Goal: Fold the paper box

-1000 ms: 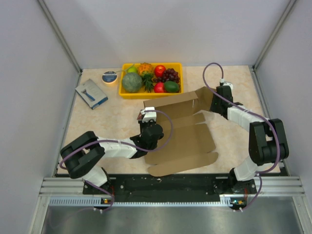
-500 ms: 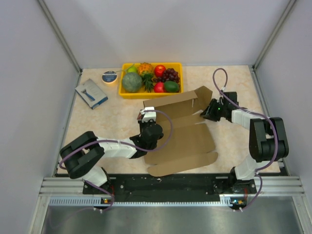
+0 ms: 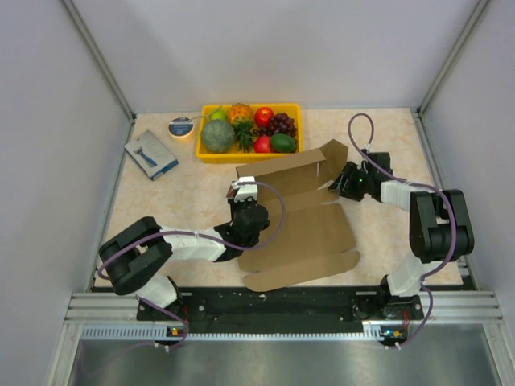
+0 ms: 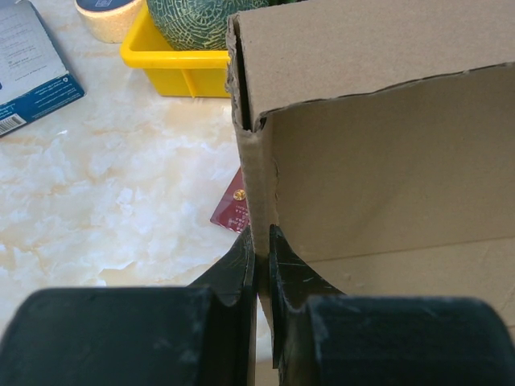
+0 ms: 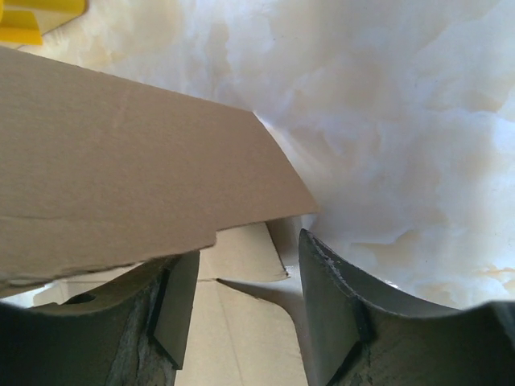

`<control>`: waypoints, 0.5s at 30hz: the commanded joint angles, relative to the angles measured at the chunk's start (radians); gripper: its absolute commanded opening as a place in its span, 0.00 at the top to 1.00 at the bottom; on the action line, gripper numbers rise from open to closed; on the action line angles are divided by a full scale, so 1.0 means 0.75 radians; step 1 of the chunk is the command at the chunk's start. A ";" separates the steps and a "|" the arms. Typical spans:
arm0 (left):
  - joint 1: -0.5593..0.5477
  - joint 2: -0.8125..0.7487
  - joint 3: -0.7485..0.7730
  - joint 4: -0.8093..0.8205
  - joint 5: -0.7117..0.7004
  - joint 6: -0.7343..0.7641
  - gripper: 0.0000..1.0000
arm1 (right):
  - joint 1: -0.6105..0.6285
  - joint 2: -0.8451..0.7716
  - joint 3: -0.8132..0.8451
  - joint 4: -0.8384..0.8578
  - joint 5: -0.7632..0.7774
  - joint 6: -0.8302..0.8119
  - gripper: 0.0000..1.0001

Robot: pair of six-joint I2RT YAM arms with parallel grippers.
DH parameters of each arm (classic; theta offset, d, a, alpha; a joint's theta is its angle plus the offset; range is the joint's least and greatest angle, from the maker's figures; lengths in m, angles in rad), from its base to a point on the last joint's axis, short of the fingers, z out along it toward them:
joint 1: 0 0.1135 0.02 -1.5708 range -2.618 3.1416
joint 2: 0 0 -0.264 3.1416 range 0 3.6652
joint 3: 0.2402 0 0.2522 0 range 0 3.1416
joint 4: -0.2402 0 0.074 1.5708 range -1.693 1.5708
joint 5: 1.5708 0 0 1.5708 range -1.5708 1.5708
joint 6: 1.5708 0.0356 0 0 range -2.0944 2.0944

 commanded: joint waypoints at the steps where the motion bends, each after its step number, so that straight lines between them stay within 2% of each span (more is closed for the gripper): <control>1: -0.007 -0.026 -0.005 -0.004 0.006 0.012 1.00 | 0.021 0.034 0.029 0.033 0.008 -0.039 0.48; 5: -0.007 -0.022 -0.005 -0.006 0.004 0.012 1.00 | 0.039 0.004 0.000 0.092 -0.061 -0.007 0.48; 8: -0.007 -0.024 -0.005 -0.010 0.002 0.010 1.00 | 0.041 -0.109 -0.069 0.168 -0.094 0.083 0.57; 10: -0.007 -0.022 -0.005 -0.010 0.002 0.006 1.00 | 0.047 -0.154 -0.090 0.203 -0.133 0.128 0.67; 15: -0.007 -0.016 -0.003 -0.012 0.000 0.002 1.00 | 0.106 -0.209 -0.172 0.354 -0.219 0.304 0.79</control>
